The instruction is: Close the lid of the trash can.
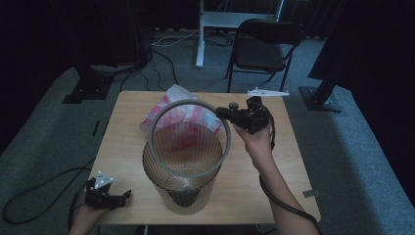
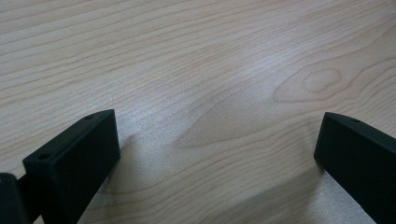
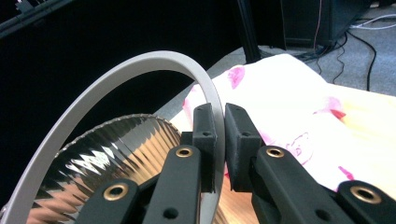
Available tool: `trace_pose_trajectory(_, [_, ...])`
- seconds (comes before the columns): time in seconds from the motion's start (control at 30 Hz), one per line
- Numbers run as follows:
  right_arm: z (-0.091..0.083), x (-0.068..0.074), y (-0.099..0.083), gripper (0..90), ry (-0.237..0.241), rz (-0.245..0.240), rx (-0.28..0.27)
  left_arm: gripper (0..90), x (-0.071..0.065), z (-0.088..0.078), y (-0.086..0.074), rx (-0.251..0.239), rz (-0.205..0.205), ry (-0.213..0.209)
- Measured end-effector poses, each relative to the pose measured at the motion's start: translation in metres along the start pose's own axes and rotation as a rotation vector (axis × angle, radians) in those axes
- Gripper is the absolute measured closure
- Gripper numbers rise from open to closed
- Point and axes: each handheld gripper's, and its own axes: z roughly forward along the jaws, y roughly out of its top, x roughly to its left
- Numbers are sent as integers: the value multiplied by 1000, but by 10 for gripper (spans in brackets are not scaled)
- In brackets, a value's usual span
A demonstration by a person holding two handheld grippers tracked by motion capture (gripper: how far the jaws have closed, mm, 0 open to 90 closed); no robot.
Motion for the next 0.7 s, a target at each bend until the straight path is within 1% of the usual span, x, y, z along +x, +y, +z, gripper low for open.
trace_pose_trajectory(0.03, [2,0,0,838,10,4,8,1,0,0,0,0,0,0])
trace_pose_trajectory(0.1, [6,0,-1,838,13,1,21,1,0,0,0,0,0,0])
trace_pose_trajectory(0.27, [15,2,-4,838,50,17,48,1,0,0,0,0,0,0])
trace_pose_trajectory(0.33, [16,3,-5,838,52,14,54,1,0,0,0,0,0,0])
trace_pose_trajectory(0.47, [22,8,-7,839,74,0,78,1,0,0,0,0,0,0])
trace_pose_trajectory(0.57, [23,8,-8,839,79,-1,86,1,0,0,0,0,0,-1])
trace_pose_trajectory(0.7, [24,6,-10,838,91,15,88,1,0,0,0,0,0,0])
